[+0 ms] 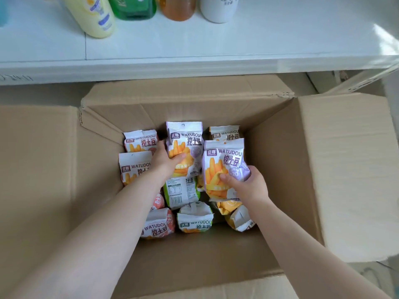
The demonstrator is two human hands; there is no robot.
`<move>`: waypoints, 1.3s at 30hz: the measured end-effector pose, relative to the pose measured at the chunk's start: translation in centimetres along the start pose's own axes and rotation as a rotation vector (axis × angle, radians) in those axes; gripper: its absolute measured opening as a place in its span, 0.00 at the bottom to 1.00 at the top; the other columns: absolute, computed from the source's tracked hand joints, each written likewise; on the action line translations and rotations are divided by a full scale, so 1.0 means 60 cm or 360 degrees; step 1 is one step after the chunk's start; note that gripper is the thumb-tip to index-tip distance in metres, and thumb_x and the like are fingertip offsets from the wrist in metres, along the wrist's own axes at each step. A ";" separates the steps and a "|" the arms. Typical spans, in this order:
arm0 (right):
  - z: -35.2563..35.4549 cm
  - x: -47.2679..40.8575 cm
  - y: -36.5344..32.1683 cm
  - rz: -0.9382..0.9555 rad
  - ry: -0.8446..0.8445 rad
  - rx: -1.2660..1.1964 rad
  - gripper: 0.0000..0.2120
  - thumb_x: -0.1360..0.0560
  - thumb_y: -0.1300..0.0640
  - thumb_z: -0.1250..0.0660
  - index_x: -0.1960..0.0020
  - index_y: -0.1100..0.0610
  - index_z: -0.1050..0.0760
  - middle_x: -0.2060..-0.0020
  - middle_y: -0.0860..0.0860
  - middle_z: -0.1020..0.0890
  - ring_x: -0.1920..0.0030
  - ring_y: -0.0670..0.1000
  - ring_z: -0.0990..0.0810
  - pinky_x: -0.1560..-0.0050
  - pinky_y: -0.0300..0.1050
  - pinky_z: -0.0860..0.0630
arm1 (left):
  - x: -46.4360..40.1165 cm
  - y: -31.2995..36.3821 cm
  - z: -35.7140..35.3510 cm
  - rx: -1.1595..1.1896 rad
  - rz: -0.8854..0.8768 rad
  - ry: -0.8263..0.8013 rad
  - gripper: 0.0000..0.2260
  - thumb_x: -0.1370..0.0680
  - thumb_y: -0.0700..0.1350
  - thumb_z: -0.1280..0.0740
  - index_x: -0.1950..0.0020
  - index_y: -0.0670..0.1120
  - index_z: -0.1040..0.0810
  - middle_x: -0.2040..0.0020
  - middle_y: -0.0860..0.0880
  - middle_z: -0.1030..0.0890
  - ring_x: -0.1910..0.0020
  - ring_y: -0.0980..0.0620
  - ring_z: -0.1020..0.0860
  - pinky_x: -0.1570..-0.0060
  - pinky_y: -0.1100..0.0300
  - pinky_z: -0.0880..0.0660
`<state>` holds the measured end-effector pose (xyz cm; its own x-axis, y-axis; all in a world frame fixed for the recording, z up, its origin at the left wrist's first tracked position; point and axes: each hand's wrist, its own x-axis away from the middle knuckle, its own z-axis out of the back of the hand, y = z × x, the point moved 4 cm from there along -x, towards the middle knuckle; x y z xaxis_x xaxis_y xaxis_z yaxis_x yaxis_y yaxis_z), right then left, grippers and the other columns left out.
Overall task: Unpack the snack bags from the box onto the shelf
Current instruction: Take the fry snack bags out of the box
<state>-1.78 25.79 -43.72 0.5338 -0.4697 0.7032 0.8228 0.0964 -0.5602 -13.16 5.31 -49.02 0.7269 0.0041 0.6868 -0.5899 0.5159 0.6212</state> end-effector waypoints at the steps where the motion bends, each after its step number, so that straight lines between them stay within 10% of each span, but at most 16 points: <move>1: 0.001 0.001 0.000 -0.0004 0.0002 -0.0007 0.24 0.34 0.48 0.21 0.44 0.54 0.26 0.53 0.49 0.19 0.54 0.48 0.19 0.61 0.41 0.25 | 0.000 0.002 0.002 0.0013 -0.0010 -0.0015 0.26 0.25 0.45 0.29 0.30 0.47 0.36 0.46 0.51 0.30 0.45 0.49 0.27 0.43 0.55 0.29; 24: 0.236 0.505 -0.361 0.0332 -0.0016 -0.0298 0.18 0.36 0.51 0.19 0.52 0.55 0.23 0.60 0.51 0.15 0.59 0.52 0.17 0.58 0.48 0.20 | 0.542 0.346 0.370 0.0470 -0.0259 0.0021 0.19 0.26 0.42 0.29 0.39 0.52 0.33 0.38 0.49 0.22 0.41 0.47 0.22 0.39 0.45 0.27; 29: 0.276 0.688 -0.401 0.0478 -0.0136 -0.0450 0.18 0.34 0.49 0.20 0.50 0.57 0.20 0.59 0.51 0.14 0.56 0.52 0.15 0.60 0.43 0.23 | 0.732 0.393 0.454 0.0568 -0.0414 0.0056 0.22 0.23 0.42 0.31 0.35 0.53 0.37 0.44 0.54 0.22 0.48 0.54 0.20 0.57 0.60 0.23; 39: 0.295 0.957 -0.458 0.0766 -0.0396 -0.0484 0.21 0.34 0.47 0.21 0.45 0.52 0.24 0.51 0.50 0.14 0.50 0.53 0.16 0.45 0.54 0.21 | 1.008 0.365 0.600 0.0890 -0.0474 0.0246 0.20 0.23 0.41 0.32 0.34 0.52 0.35 0.48 0.56 0.21 0.54 0.57 0.20 0.59 0.60 0.23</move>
<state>9.75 11.68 19.81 0.8907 -0.2138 0.4013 0.4057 -0.0249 -0.9137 5.22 -13.97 19.69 0.9050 0.0748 0.4188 -0.4193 -0.0095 0.9078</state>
